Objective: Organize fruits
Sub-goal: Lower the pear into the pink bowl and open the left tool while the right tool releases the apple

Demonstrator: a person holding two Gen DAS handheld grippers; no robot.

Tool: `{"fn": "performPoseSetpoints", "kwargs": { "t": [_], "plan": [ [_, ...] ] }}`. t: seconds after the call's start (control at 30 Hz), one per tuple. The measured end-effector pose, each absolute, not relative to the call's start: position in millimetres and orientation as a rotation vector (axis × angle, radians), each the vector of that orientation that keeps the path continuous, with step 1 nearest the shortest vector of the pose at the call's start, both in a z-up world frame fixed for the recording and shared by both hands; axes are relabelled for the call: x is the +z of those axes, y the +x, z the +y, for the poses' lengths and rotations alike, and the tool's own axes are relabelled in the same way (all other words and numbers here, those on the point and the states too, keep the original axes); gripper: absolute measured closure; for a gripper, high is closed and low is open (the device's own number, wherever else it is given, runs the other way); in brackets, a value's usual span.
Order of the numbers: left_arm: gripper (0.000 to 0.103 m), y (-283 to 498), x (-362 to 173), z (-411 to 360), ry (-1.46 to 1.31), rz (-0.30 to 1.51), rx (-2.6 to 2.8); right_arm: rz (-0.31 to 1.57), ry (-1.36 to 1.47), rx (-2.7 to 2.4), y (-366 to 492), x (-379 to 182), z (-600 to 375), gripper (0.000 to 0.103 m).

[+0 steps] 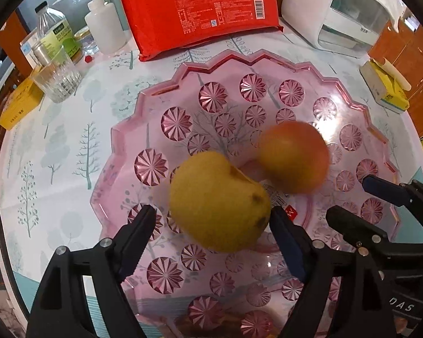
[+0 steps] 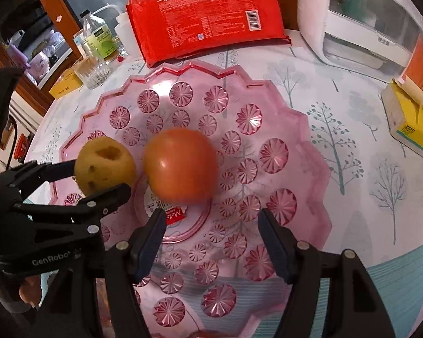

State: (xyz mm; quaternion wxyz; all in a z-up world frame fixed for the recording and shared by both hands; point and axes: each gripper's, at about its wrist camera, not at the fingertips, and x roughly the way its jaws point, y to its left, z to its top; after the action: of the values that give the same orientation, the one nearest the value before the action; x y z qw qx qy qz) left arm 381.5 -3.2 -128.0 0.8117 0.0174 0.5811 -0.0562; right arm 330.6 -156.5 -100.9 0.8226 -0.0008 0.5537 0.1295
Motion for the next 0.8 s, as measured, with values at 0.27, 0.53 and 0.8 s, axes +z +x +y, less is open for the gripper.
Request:
{"fn": "performPoseSetpoints", "kwargs": {
  "t": [0.27,0.53,0.8],
  "plan": [
    [0.020,371.9,-121.0,-3.1,0.029,1.194,-0.127,1.177,0.045,0.272,327.8,-96.9,-162.4,0.034],
    [0.019,360.3,-102.4,-5.5,0.062,1.142,-0.130,1.175,0.053,0.265,322.9,-92.1,-163.2,0.034],
    [0.019,349.8,-94.3,2.8,0.026,1.156,-0.134,1.156,0.042,0.271,314.7,-81.1,-160.1,0.034]
  ]
}}
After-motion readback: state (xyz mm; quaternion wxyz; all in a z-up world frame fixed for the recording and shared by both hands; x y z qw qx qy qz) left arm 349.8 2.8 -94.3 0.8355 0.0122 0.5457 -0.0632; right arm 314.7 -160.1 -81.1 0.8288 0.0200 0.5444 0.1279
